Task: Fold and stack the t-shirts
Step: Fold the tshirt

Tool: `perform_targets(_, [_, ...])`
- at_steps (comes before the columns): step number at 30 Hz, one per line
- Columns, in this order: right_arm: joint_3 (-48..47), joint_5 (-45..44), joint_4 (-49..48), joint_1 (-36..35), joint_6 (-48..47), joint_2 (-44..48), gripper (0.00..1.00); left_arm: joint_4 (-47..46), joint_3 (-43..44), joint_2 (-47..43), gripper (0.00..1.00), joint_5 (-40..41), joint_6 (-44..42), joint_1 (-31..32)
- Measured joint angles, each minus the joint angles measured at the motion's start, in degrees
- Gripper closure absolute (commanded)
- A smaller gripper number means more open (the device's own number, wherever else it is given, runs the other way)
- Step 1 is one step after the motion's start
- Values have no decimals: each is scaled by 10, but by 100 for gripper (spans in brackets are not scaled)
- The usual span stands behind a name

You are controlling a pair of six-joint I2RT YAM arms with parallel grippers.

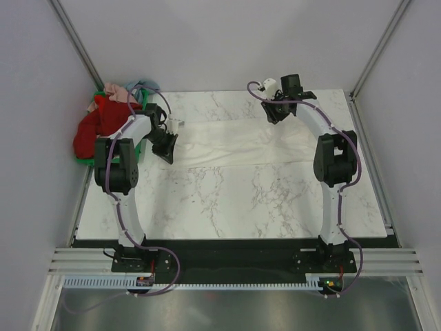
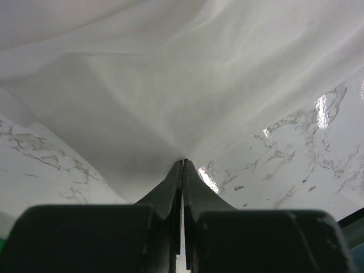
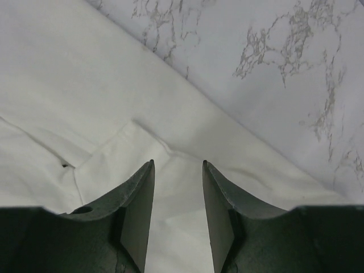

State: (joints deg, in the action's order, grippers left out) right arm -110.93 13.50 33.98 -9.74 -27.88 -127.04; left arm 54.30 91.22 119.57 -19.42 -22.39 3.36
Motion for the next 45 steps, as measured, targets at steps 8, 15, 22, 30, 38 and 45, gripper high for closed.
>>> perform_targets(8, [-88,2,16,-3,0,-86,52,-24,-17,5,97,5,0,0])
perform_targets(15, [-83,14,33,-4,1,-92,50,-26,-22,8,98,5,2,0])
perform_targets(22, [-77,20,38,-9,2,-93,50,-26,-22,8,98,5,2,-1])
perform_targets(30, [-78,19,38,-10,3,-115,52,-26,-22,8,98,9,3,0])
perform_targets(38, [-87,22,38,-11,15,-124,79,-26,-22,8,98,10,5,0])
perform_targets(45, [-88,21,37,-16,20,-124,91,-26,-22,8,98,10,7,0])
